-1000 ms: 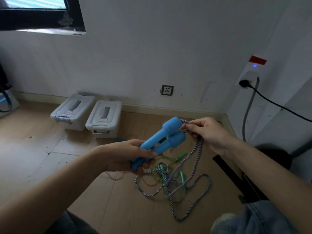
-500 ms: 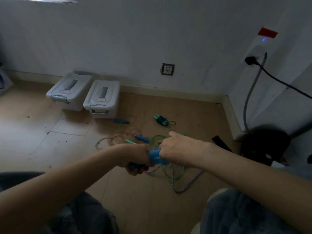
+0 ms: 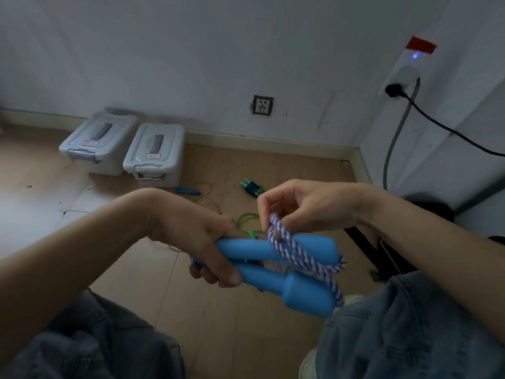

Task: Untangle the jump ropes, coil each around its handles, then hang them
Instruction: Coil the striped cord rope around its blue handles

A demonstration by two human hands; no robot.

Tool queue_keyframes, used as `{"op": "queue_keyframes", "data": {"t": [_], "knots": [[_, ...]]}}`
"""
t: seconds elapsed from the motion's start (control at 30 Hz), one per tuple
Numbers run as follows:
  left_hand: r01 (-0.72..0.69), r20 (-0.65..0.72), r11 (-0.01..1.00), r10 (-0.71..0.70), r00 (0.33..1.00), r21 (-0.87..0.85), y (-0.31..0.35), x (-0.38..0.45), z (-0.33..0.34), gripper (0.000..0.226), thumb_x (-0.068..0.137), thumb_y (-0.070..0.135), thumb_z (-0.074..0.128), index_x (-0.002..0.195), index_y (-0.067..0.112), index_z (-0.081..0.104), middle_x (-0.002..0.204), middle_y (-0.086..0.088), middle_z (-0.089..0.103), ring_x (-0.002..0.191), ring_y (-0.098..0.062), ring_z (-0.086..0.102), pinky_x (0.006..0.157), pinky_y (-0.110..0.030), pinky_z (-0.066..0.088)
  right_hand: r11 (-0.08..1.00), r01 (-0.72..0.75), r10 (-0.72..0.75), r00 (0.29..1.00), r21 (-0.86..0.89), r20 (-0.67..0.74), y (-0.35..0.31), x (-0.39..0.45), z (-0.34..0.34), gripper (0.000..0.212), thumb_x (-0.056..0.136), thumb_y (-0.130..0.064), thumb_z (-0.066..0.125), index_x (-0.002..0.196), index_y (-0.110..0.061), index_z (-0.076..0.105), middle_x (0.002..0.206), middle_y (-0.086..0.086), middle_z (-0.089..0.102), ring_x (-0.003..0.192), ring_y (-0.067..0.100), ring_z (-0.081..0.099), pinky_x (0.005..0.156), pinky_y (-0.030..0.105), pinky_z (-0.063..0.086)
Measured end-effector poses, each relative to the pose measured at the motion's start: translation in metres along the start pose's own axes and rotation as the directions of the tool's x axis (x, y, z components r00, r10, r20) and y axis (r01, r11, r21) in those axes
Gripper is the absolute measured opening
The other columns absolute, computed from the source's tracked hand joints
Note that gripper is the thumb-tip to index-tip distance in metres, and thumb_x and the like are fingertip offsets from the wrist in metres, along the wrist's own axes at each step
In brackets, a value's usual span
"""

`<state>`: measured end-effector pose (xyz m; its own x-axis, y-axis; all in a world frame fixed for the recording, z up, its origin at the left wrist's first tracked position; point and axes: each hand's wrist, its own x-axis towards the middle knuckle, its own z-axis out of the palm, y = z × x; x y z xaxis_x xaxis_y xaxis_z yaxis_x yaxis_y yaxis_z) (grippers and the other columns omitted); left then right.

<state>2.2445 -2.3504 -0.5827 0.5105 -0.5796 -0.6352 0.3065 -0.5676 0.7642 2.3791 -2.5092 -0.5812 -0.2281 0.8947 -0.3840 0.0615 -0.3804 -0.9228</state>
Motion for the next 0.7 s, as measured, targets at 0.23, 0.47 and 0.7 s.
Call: {"op": "queue_keyframes", "data": {"t": [0.23, 0.47, 0.7], "knots": [[-0.384, -0.367, 0.898, 0.291, 0.884, -0.214, 0.0, -0.019, -0.005, 0.013, 0.084, 0.021, 0.056, 0.093, 0.027, 0.064, 0.073, 0.009, 0.057, 0.06, -0.005, 0.049, 0.057, -0.016, 0.046, 0.767, 0.281, -0.291, 0.954, 0.577, -0.078, 0.009, 0.0, 0.009, 0.022, 0.07, -0.037, 0.076, 0.09, -0.028, 0.075, 0.088, -0.015, 0.071, 0.08, 0.0, 0.065, 0.075, 0.005, 0.046], [-0.514, -0.742, 0.735, 0.023, 0.671, -0.442, -0.009, 0.005, -0.013, 0.025, 0.079, 0.019, 0.061, 0.102, 0.012, 0.058, 0.067, 0.002, 0.055, 0.048, -0.003, 0.047, 0.042, -0.014, 0.04, 0.964, 0.083, -0.245, 0.644, -0.252, -0.725, 0.021, 0.015, 0.01, 0.018, 0.094, -0.013, 0.05, 0.077, -0.017, 0.055, 0.055, -0.007, 0.049, 0.048, 0.001, 0.043, 0.052, 0.019, 0.034], [-0.358, -0.812, 0.769, -0.338, 0.475, -0.529, -0.043, 0.016, -0.029, 0.014, 0.09, 0.014, 0.056, 0.103, 0.01, 0.055, 0.063, -0.002, 0.051, 0.038, -0.005, 0.044, 0.035, -0.014, 0.034, 0.357, -0.548, -0.322, 0.687, -0.756, -0.651, 0.026, 0.013, 0.022, 0.02, 0.097, -0.023, 0.042, 0.1, -0.011, 0.058, 0.091, 0.003, 0.056, 0.08, 0.025, 0.059, 0.064, 0.034, 0.044]]}}
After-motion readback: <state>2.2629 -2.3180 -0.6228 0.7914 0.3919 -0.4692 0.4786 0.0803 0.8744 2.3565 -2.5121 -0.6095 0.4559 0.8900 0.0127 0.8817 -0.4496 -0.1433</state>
